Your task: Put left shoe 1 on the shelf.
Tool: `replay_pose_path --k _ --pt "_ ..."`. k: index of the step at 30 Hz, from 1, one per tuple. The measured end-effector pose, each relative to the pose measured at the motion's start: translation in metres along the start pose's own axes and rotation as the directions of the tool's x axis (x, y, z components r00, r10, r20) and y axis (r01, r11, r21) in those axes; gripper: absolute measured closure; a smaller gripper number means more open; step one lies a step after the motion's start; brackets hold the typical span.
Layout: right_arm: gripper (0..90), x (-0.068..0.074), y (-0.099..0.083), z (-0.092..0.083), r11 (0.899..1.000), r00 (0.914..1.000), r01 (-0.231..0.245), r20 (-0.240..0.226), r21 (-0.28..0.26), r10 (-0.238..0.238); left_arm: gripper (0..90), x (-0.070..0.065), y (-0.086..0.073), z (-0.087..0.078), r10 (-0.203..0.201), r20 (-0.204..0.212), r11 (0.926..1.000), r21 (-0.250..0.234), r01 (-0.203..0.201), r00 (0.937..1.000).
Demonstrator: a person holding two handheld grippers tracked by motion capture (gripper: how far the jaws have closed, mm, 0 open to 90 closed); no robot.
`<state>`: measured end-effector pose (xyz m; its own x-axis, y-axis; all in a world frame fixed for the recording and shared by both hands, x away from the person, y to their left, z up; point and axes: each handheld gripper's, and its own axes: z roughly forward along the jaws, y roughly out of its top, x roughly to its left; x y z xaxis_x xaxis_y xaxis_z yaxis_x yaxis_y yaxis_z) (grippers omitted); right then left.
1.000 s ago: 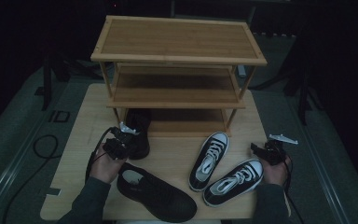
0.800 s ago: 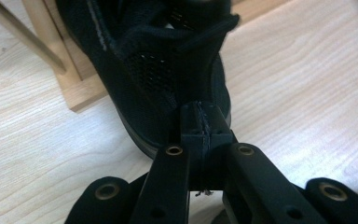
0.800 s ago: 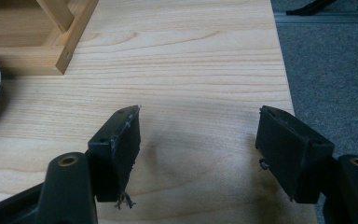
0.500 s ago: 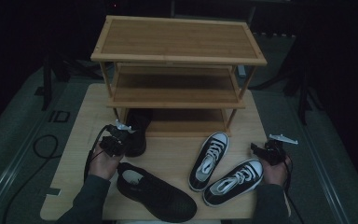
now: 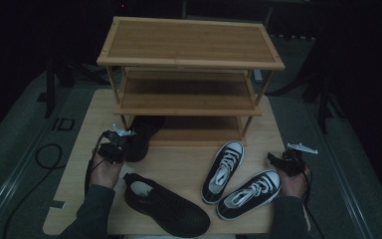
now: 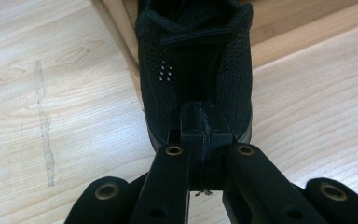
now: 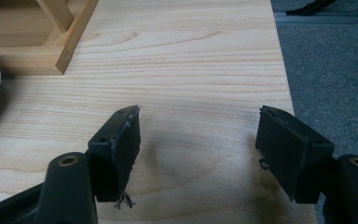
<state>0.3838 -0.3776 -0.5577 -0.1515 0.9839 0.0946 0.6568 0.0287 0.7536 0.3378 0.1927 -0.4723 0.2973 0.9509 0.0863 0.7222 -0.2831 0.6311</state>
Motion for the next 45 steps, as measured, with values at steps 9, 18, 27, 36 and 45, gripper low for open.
replay_pose_path --k 9,18,27,36,45 --pt "30.5 0.000 0.000 0.000 1.000 1.0000 0.000 -0.001 0.000 0.000 89.1 -0.001 -0.019 0.001 -0.020 0.073 0.9993 0.033 0.018 0.9971" --pt "30.5 0.000 0.000 0.000 1.000 1.0000 -0.001 0.000 0.000 0.001 88.9 0.005 -0.030 0.014 -0.037 0.058 0.9963 0.080 0.032 0.9976" --pt "30.5 0.000 0.000 0.000 1.000 1.0000 -0.001 0.000 -0.001 0.001 89.2 0.014 -0.028 0.024 -0.049 0.032 0.9952 0.086 0.046 0.9983" --pt "30.5 0.000 0.000 0.000 1.000 1.0000 0.000 0.001 0.000 0.000 89.2 0.004 -0.012 0.038 -0.031 0.027 0.9966 0.077 0.029 0.9992" --pt "30.5 0.000 0.000 0.000 1.000 1.0000 0.000 0.000 0.000 0.000 89.1 -0.007 -0.001 0.048 0.002 0.083 0.9980 0.063 -0.008 0.9965"
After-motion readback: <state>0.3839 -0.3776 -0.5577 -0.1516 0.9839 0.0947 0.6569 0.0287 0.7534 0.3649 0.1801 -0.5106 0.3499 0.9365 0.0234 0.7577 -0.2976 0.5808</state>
